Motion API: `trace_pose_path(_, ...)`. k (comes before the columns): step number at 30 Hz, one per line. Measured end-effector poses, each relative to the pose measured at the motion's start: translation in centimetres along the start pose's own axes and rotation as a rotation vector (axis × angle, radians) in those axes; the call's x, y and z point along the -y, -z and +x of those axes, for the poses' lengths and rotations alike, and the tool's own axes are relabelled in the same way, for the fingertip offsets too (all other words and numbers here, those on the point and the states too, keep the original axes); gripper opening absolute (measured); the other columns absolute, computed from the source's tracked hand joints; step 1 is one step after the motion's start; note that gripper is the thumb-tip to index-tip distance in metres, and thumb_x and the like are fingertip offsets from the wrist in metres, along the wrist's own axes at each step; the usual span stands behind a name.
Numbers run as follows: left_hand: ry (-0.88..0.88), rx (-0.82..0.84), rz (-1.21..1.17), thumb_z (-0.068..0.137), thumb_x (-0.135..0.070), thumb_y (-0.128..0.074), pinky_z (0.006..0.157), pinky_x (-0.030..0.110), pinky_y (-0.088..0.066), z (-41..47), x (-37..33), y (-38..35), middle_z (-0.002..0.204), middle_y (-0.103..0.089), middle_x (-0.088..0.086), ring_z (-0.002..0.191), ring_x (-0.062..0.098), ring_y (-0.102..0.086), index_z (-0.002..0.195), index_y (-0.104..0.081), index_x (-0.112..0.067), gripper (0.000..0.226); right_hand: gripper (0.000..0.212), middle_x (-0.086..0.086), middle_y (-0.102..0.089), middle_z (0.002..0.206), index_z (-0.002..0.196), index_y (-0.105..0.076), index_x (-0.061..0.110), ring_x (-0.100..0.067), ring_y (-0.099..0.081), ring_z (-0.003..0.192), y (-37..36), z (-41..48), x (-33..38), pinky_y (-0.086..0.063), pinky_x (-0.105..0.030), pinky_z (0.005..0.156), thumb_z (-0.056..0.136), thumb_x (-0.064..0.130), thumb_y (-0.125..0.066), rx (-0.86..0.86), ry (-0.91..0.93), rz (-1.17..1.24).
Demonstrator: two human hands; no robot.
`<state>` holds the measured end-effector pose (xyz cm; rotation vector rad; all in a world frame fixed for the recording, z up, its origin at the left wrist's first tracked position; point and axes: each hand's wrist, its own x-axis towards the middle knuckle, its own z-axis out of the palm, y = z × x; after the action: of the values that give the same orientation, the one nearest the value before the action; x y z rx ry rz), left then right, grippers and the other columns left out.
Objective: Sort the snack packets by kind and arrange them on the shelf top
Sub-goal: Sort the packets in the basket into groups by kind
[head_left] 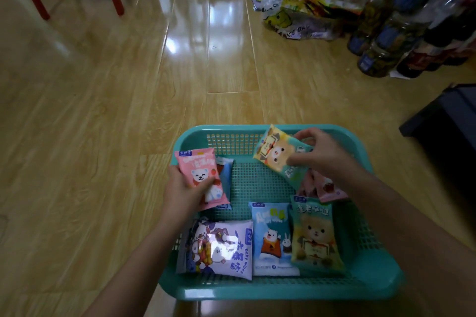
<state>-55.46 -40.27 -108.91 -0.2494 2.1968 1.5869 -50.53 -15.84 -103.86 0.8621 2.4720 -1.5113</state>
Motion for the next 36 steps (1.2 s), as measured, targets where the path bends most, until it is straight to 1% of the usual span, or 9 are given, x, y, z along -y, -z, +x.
trace_pose_path(3, 0.000, 0.032, -0.079, 0.082, -0.015, -0.068, 0.061, 0.031, -0.054, -0.8, -0.5, 0.7, 0.103, -0.064, 0.007, 0.085, 0.024, -0.067, 0.112, -0.042, -0.012, 0.039, 0.043, -0.003, -0.062, 0.086, 0.101, -0.055, 0.016, -0.013, -0.059, 0.063, 2.4, -1.5, -0.3, -0.044, -0.017, 0.042, 0.068, 0.002, -0.077, 0.025, -0.002, 0.085)
trace_pose_path(8, 0.019, 0.106, -0.145, 0.088, -0.019, -0.061, 0.062, 0.030, -0.053, -1.9, -0.9, 1.0, 0.106, -0.067, 0.011, 0.081, 0.022, -0.068, 0.118, -0.046, -0.013, 0.034, 0.030, -0.007, -0.070, 0.085, 0.091, -0.058, 0.013, -0.006, -0.068, 0.056, 4.8, -4.1, -1.4, -0.048, -0.017, 0.044, 0.069, 0.003, -0.077, 0.006, -0.014, 0.319)
trace_pose_path(12, 0.025, 0.152, -0.175, 0.089, -0.016, -0.058, 0.055, 0.024, -0.052, -3.0, -1.0, 0.2, 0.093, -0.069, 0.007, 0.065, 0.013, -0.068, 0.099, -0.049, -0.020, 0.015, 0.014, 0.005, -0.068, 0.086, 0.083, -0.066, 0.019, 0.005, -0.065, 0.064, 5.1, -5.3, -3.2, -0.049, -0.012, 0.050, 0.077, 0.008, -0.071, 0.022, 0.055, 0.252)
trace_pose_path(15, 0.029, 0.203, -0.188, 0.090, -0.016, -0.056, 0.067, 0.033, -0.054, -3.7, -1.0, -0.5, 0.097, -0.069, 0.008, 0.075, 0.020, -0.068, 0.102, -0.051, -0.022, 0.014, 0.010, -0.002, -0.070, 0.087, 0.090, -0.071, 0.011, -0.011, -0.066, 0.076, 4.6, -5.1, -5.3, -0.052, -0.018, 0.063, 0.080, 0.015, -0.069, 0.177, 0.020, 0.071)
trace_pose_path(19, 0.059, 0.273, -0.207, 0.091, -0.015, -0.055, 0.077, 0.040, -0.053, -4.1, -1.1, -1.3, 0.104, -0.070, 0.010, 0.083, 0.025, -0.069, 0.112, -0.051, -0.020, 0.022, 0.004, 0.005, -0.070, 0.085, 0.083, -0.071, 0.023, -0.010, -0.065, 0.083, 3.2, -4.1, -7.0, -0.049, -0.022, 0.072, 0.081, 0.025, -0.069, 0.376, -0.024, -0.143)
trace_pose_path(23, 0.054, 0.301, -0.202, 0.091, -0.013, -0.056, 0.086, 0.046, -0.054, -4.5, -1.3, -1.8, 0.104, -0.070, 0.010, 0.089, 0.029, -0.070, 0.116, -0.051, -0.017, 0.026, 0.009, 0.016, -0.065, 0.082, 0.079, -0.066, 0.028, 0.005, -0.059, 0.083, 1.2, -3.8, -7.7, -0.046, -0.016, 0.076, 0.077, 0.026, -0.074, 0.206, 0.115, -0.190)
trace_pose_path(27, 0.081, 0.296, -0.184, 0.092, -0.011, -0.050, 0.081, 0.049, -0.052, -4.7, -1.2, -2.2, 0.099, -0.070, 0.013, 0.077, 0.029, -0.069, 0.108, -0.051, -0.018, 0.017, 0.016, 0.015, -0.059, 0.092, 0.095, -0.064, 0.023, -0.001, -0.055, 0.089, 0.4, -5.0, -8.7, -0.046, -0.023, 0.084, 0.081, 0.029, -0.070, 0.048, 0.280, -0.324)
trace_pose_path(30, 0.087, 0.298, -0.170, 0.092, -0.009, -0.044, 0.083, 0.055, -0.051, -4.7, -0.9, -2.6, 0.093, -0.072, 0.013, 0.078, 0.031, -0.068, 0.106, -0.053, -0.019, 0.019, 0.023, 0.012, -0.057, 0.102, 0.101, -0.064, 0.023, -0.005, -0.051, 0.099, 0.1, -6.2, -9.5, -0.040, -0.023, 0.089, 0.080, 0.033, -0.069, -0.032, 0.403, -0.427)
trace_pose_path(36, 0.049, 0.401, -0.203, 0.090, -0.007, -0.054, 0.061, 0.023, -0.057, -4.5, -2.7, -5.5, 0.093, -0.072, 0.007, 0.071, 0.015, -0.072, 0.104, -0.055, -0.019, 0.019, 0.032, 0.019, -0.047, 0.121, 0.115, -0.060, 0.026, 0.002, -0.040, 0.117, -0.3, -7.0, -9.9, -0.033, -0.022, 0.104, 0.084, 0.036, -0.063, 0.040, 0.388, -0.409)
